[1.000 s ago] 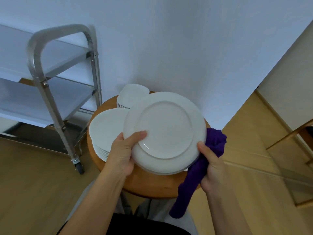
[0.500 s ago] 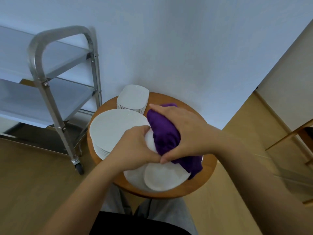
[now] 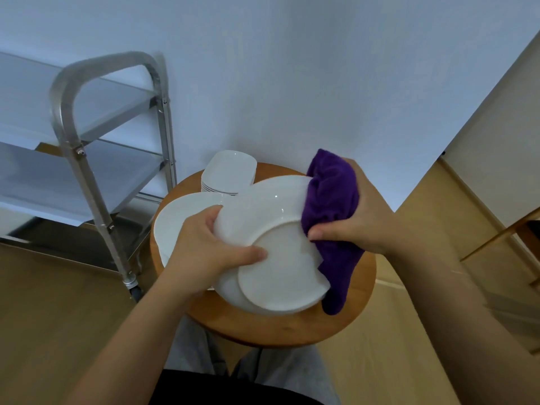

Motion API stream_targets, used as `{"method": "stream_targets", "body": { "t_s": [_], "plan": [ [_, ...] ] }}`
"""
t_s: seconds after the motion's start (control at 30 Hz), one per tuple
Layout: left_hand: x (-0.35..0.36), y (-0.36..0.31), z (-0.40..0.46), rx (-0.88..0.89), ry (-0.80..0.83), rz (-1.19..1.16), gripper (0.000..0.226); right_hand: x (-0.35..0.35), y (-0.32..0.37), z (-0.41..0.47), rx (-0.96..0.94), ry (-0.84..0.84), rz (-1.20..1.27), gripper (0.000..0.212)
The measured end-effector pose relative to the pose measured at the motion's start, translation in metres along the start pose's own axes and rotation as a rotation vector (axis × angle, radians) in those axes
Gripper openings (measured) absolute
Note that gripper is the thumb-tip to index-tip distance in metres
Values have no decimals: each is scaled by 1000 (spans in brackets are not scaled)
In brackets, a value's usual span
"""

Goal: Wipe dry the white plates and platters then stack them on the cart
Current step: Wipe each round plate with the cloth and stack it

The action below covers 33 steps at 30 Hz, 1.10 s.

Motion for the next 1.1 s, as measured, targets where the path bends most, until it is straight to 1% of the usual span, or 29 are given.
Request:
{"method": "stream_targets", "body": {
  "t_s": [0.07, 0.13, 0.2, 0.27, 0.3, 0.37, 0.4, 0.43, 0.47, 0.5, 0.53, 0.57, 0.6, 0.63, 0.67, 0.7, 0.73, 0.8, 0.87, 0.93, 0.97, 1.03, 1.1],
  "plan": [
    [-4, 4, 2, -10, -87, -143, 75, -5, -19, 0, 32, -74, 193, 85],
    [-7, 9, 5, -15, -173, -287, 70, -5, -42, -5, 102, -186, 363, 81],
    [-6, 14, 5, -22, -208, -362, 70, -5, -61, -14, 178, -338, 429, 65],
    [0, 21, 4, -51, -258, -431, 68, 4, -72, -25, 210, -445, 510, 51],
    [1, 26, 3, -82, -316, -488, 66, 14, -76, -31, 218, -490, 609, 51],
    [8, 37, 1, -149, -439, -622, 63, 38, -85, -41, 243, -574, 861, 64],
    [14, 37, -1, -157, -471, -637, 62, 48, -88, -45, 259, -616, 950, 70],
    [18, 34, -3, -146, -475, -607, 63, 53, -91, -46, 275, -635, 1018, 68],
    [21, 30, -5, -127, -459, -557, 64, 54, -93, -44, 289, -634, 1073, 58],
    [23, 26, -7, -102, -406, -526, 66, 49, -96, -42, 309, -610, 1123, 48],
    [27, 21, -7, -88, -305, -548, 69, 45, -100, -39, 336, -560, 1179, 44],
    [30, 13, -6, -101, -159, -615, 75, 40, -105, -35, 367, -480, 1234, 49],
    [32, 8, -5, -153, -9, -690, 88, 39, -109, -31, 416, -371, 1270, 58],
    [32, 7, -4, -224, 121, -749, 100, 40, -111, -29, 478, -251, 1260, 69],
    [31, 7, -1, -296, 203, -785, 104, 41, -109, -27, 518, -152, 1212, 77],
    [29, 9, 3, -361, 234, -796, 98, 39, -107, -24, 527, -89, 1142, 78],
    [27, 14, 9, -426, 217, -794, 84, 35, -105, -20, 522, -60, 1064, 73],
    [27, 21, 13, -521, 132, -754, 58, 27, -95, -14, 485, -50, 958, 64],
    [30, 24, 13, -511, 82, -769, 45, 19, -92, -11, 446, -119, 875, 60],
    [28, 27, 10, -472, 27, -818, 41, 15, -95, -17, 451, -267, 731, 57],
    [27, 28, 8, -458, -3, -831, 39, 18, -97, -23, 467, -329, 709, 58],
    [28, 29, 7, -421, -69, -871, 35, 33, -102, -35, 495, -411, 799, 64],
    [36, 30, 4, -375, -179, -926, 31, 48, -103, -47, 510, -541, 834, 66]
  ]
}}
Point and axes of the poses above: each hand's wrist, its own z-axis towards the middle knuckle, its own x-axis out of the palm, y = z × x, the point moved 8 cm from there along z, towards the middle knuckle, and after that the axes turned 14 degrees about x, right-handed, at the moved point
